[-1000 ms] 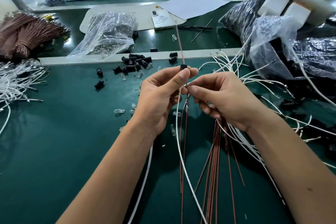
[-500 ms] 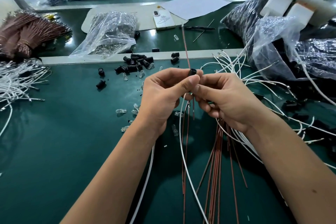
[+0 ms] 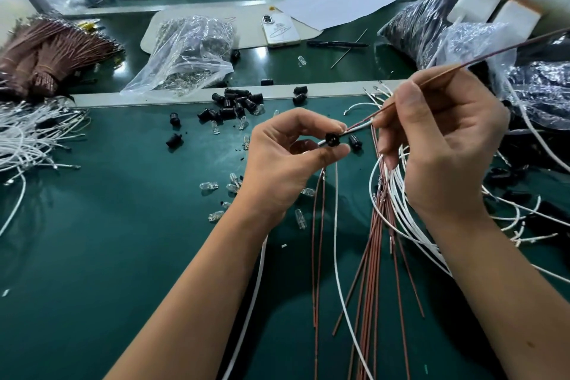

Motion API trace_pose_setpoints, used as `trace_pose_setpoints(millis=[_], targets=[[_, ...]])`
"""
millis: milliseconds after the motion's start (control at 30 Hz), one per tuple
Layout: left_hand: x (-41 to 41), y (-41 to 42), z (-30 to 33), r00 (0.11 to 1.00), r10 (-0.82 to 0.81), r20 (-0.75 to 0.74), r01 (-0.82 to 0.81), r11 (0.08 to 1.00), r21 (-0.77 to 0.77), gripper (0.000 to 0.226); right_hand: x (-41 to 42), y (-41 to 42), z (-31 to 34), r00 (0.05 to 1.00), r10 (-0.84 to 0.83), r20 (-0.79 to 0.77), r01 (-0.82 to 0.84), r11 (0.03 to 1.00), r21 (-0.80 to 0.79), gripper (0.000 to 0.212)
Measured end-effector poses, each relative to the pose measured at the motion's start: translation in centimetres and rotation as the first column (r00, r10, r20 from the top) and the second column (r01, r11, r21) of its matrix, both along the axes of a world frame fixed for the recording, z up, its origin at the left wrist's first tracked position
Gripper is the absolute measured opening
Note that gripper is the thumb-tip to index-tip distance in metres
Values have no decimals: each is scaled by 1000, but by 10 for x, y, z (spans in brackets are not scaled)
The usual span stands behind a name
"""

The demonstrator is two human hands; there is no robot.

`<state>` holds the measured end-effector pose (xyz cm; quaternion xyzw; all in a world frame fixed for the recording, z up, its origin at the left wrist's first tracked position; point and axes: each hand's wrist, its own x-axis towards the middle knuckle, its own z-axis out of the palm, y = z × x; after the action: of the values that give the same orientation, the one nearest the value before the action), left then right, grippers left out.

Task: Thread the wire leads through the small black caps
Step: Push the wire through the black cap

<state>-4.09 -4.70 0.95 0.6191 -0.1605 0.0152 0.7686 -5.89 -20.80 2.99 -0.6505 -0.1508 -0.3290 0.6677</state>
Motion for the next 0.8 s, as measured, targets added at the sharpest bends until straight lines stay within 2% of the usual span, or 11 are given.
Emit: trace_pose_setpoints(millis=[167, 567, 800], targets=[[1, 0, 1, 1000, 23, -14, -23, 1000, -13, 29, -5, 5, 1, 994, -46, 104, 55, 995, -88, 9], [2, 0, 0, 997, 76, -17, -76, 997, 3, 28, -3, 6, -5, 991, -65, 118, 88, 975, -203, 12], [2, 1, -1, 997, 77, -9, -77, 997, 11, 27, -3, 6, -7, 990, -52, 129, 79, 974, -213, 11]])
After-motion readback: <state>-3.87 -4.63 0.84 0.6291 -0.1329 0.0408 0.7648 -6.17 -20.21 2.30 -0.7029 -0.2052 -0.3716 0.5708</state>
